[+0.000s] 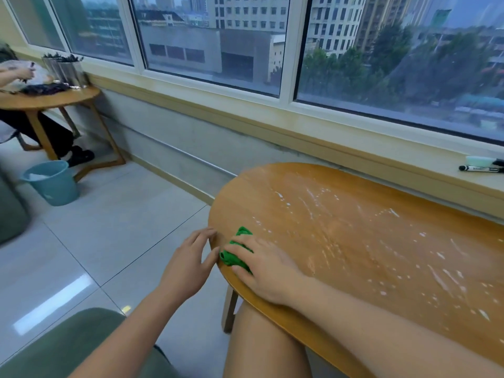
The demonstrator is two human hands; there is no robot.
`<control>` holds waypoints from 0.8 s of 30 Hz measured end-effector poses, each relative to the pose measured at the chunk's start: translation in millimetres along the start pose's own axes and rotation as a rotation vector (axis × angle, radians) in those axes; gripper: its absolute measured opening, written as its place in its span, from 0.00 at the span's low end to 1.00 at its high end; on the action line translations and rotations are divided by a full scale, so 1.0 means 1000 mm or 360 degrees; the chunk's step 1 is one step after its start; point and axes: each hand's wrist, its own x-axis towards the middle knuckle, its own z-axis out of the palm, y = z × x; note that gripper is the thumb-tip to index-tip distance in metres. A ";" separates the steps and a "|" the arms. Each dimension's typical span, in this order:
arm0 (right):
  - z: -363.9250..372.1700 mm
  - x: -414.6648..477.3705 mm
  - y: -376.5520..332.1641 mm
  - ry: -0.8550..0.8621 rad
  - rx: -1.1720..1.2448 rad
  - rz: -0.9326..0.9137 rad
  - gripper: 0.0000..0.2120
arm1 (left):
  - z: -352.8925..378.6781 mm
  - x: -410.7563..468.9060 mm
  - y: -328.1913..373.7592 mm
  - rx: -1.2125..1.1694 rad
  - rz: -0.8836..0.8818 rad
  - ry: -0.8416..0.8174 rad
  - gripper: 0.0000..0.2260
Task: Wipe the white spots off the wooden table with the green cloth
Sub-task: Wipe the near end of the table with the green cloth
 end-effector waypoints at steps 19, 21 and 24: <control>-0.024 0.174 0.194 -0.0146 -0.0056 0.0440 0.24 | 0.029 0.081 0.001 0.0241 -0.0149 -0.0191 0.28; -0.030 0.181 0.225 -0.0113 -0.0062 0.0545 0.25 | 0.032 0.092 0.006 0.0253 -0.0176 -0.0208 0.29; -0.036 0.185 0.269 -0.0064 -0.0050 0.0675 0.25 | 0.040 0.103 0.014 0.0247 -0.0199 -0.0174 0.29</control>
